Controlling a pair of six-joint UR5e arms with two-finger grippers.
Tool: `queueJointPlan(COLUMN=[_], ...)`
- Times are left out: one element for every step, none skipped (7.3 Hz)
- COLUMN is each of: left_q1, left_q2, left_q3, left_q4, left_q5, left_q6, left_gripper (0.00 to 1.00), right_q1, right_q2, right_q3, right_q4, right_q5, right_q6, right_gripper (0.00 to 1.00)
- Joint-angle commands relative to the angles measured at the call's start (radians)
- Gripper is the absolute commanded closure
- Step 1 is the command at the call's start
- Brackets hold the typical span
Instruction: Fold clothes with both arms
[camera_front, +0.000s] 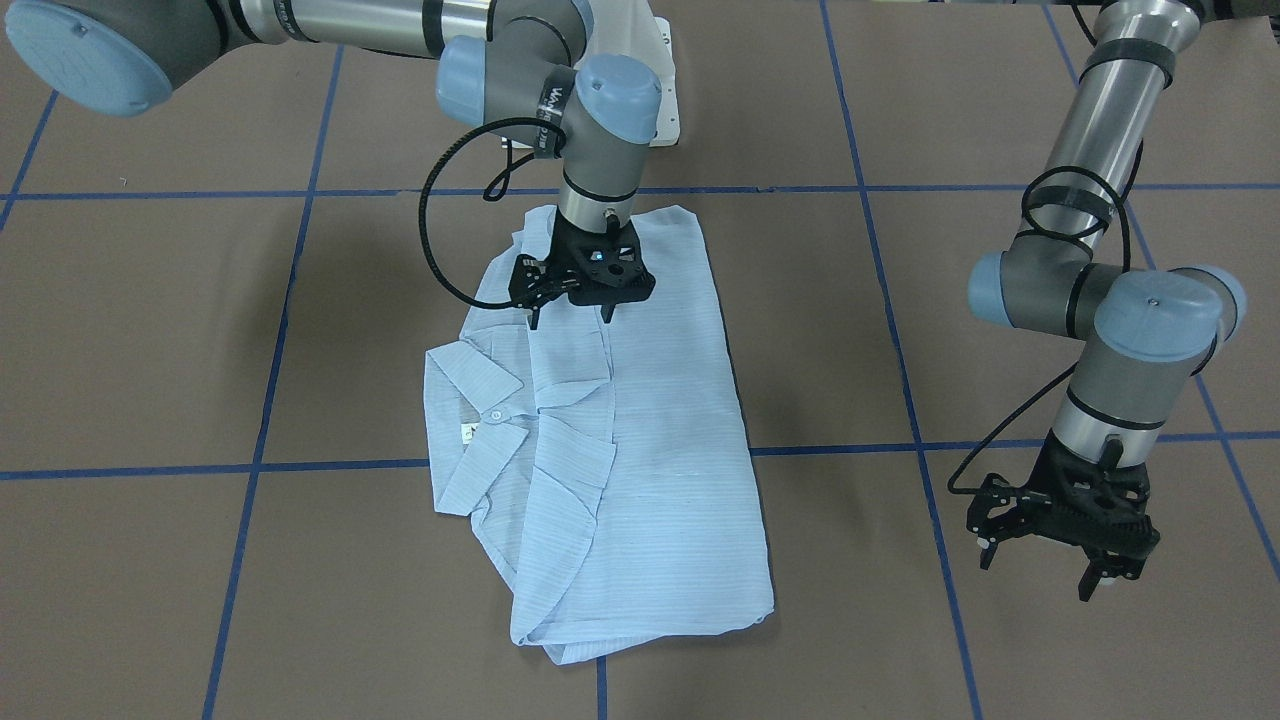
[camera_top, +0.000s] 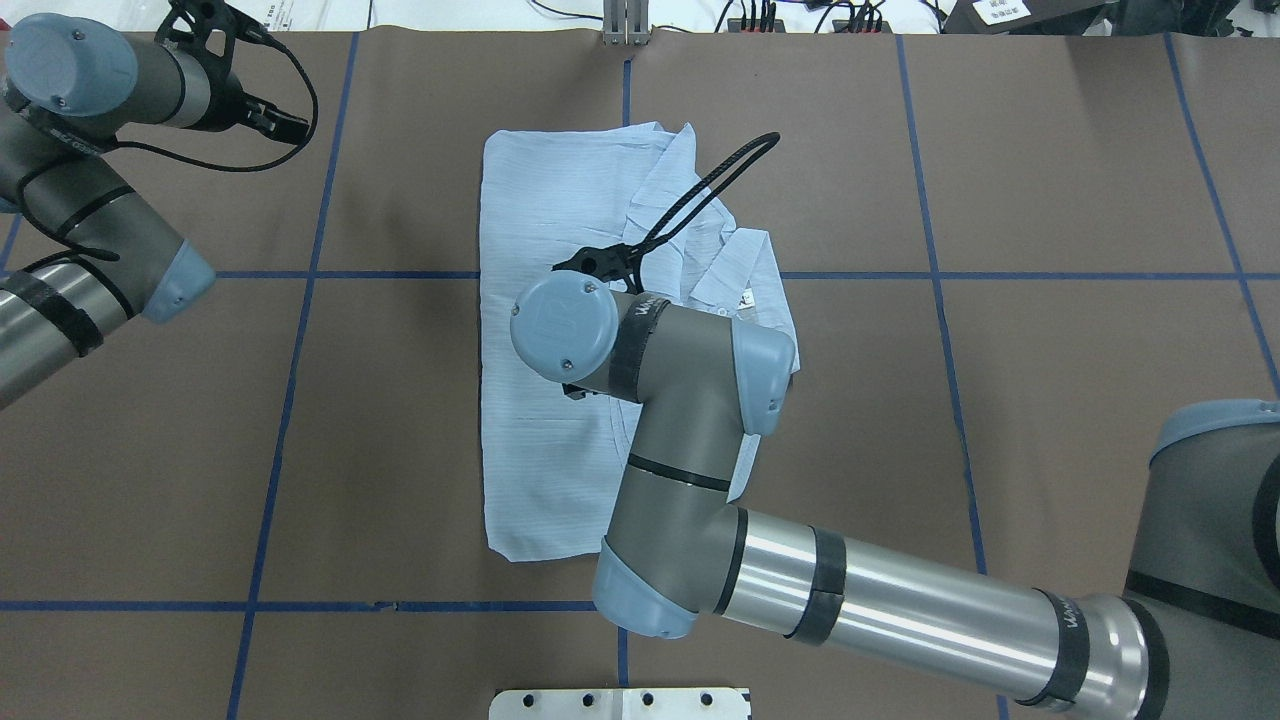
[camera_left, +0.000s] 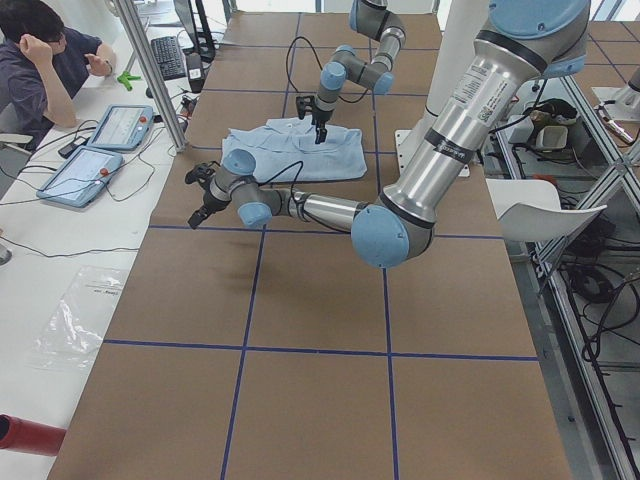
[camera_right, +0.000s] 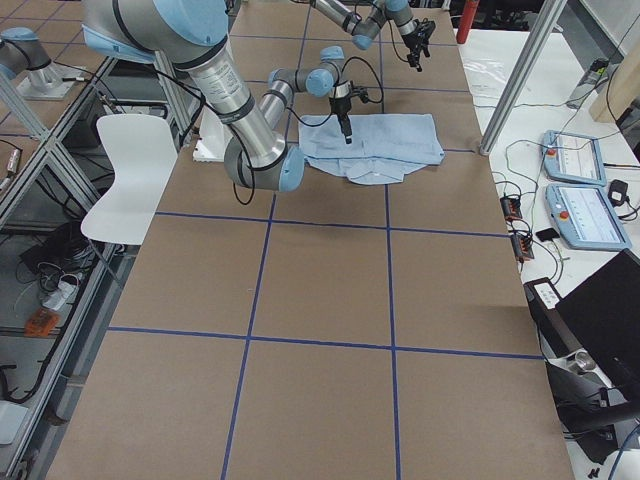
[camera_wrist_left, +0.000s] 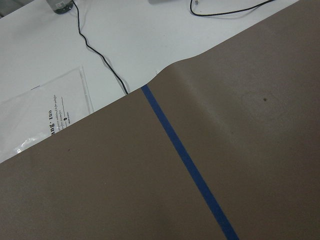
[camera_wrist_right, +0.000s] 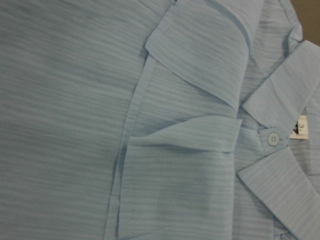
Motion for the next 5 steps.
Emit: queueJointPlan(left_q1=[0.0,0.0,0.0,0.0,0.0], left_q2=[0.001,0.006,0.006,0.008,0.008], left_q3=[0.0,0.0,-0.002,-0.003,-0.003], left_q4=[0.0,0.0,0.0,0.0,0.0], left_q5=[0.0,0.0,0.0,0.0,0.0], left_q6=[-0.002,-0.002,-0.011,-0.014,-0.014], left_gripper=[0.0,0.0,0.0,0.0,0.0], right_q1=[-0.02,-0.028,-0.054,-0.06,-0.066], right_q2=[0.03,0.028,0.017,0.014,0.019], right_q3=[-0.023,-0.022,-0.031,-0.026,-0.026], right_q4=[-0.075,-0.098,-0.1,-0.1,-0.1], right_q5=[0.044,0.043,0.04,0.038,0.041], right_q6=[-0.055,-0.08,-0.081,-0.081,-0.081], right_gripper=[0.0,0.0,0.01,0.02,0.04])
